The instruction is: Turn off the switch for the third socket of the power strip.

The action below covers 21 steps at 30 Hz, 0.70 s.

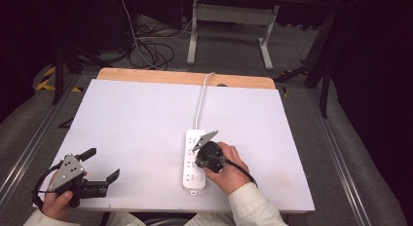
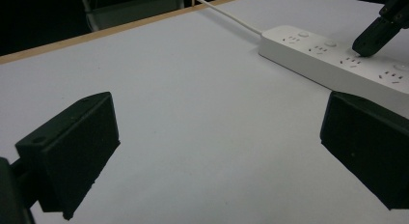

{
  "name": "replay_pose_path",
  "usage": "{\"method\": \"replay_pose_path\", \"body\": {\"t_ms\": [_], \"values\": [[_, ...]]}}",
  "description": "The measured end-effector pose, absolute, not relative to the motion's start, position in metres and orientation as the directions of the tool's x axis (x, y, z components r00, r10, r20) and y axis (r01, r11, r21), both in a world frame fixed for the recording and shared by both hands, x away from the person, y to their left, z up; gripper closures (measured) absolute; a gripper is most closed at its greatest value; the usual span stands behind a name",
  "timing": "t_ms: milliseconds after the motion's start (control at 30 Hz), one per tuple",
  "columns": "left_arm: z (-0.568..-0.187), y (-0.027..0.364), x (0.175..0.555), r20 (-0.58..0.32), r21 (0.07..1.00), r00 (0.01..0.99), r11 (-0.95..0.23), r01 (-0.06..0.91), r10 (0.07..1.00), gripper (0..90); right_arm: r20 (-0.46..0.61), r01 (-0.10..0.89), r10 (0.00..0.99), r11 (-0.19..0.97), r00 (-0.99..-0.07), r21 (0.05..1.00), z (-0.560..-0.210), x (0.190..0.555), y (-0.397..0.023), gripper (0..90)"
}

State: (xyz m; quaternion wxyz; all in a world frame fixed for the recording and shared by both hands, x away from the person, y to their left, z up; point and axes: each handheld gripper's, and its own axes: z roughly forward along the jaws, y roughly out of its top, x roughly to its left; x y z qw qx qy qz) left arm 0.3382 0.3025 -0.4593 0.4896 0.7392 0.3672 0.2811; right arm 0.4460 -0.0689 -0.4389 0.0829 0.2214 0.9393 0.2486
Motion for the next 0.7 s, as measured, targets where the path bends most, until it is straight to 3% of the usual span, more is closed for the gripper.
{"method": "replay_pose_path", "body": {"t_ms": [700], "values": [[-0.4597,0.3014,0.3382,0.053,0.931,0.574,-0.249,0.268,0.817,0.4,-0.052,0.39,0.484,0.759,-0.874,0.521,-0.4412,0.4424,-0.0699,90.0]]}}
